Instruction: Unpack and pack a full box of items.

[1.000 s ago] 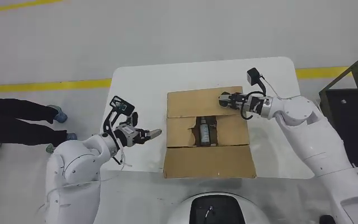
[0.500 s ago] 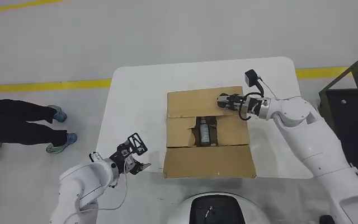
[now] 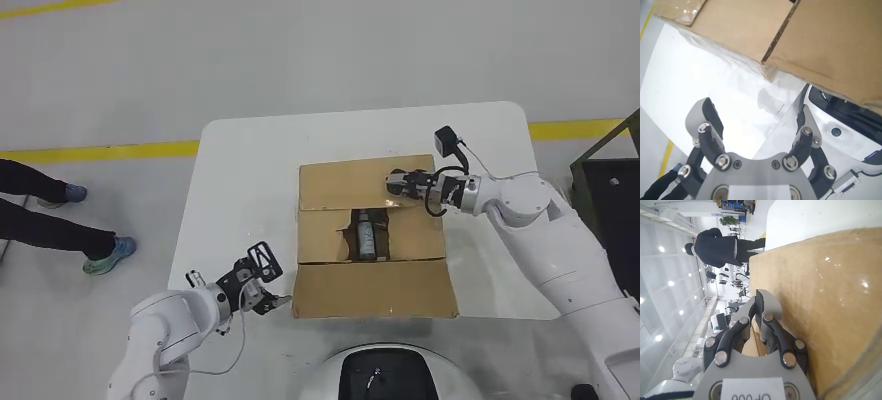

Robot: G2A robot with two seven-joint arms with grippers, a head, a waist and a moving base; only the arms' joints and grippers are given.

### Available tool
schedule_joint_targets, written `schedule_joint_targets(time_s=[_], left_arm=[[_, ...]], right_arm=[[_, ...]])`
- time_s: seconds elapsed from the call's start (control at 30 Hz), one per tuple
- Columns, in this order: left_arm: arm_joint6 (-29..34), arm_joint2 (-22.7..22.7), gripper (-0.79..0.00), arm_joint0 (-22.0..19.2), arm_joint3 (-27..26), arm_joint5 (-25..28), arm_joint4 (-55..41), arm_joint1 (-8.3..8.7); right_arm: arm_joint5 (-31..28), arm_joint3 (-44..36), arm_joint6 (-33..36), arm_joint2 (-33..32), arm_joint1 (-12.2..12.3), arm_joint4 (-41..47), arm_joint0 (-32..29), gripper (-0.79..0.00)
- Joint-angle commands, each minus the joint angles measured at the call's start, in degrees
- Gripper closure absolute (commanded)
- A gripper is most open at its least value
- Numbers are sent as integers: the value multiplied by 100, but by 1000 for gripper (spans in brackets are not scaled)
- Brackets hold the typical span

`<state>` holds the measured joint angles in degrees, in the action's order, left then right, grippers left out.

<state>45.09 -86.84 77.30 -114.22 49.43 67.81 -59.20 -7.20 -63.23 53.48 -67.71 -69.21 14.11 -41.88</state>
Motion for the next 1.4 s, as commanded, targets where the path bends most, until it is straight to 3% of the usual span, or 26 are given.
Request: schedule_joint_targets(time_s=[0.0, 0.23, 0.43, 0.63, 0.77, 0.97, 1.17, 1.37], left_arm=[[15, 29, -785, -71, -20, -94, -121, 4], [-51, 297, -785, -432, 27, -842, -452, -26], [131, 424, -785, -631, 68, -853, -809, -7], [-31, 552, -785, -921, 176, -1255, -946, -21], [11, 780, -785, -1245, 395, -1781, -1223, -66], [252, 1339, -785, -1884, 941, -3054, -1378, -195], [245, 1751, -785, -2189, 1465, -3510, -1130, -275], [237, 1871, -785, -2287, 1617, -3574, -1047, -302]], right_arm=[[-9, -2, 3, 5, 2, -2, -6, 0], [-24, -8, -3, 72, -9, 32, -21, 0], [-34, -20, -27, 113, -17, 59, -34, 0], [-84, -106, -74, 96, -7, 70, -97, 0], [-83, -264, -121, 47, 11, 49, -143, 0], [-54, -714, -209, -197, 83, -32, -248, 0], [103, -1097, -112, -199, 124, -238, -303, 0], [269, -919, -137, 237, 42, -357, -174, 0]])
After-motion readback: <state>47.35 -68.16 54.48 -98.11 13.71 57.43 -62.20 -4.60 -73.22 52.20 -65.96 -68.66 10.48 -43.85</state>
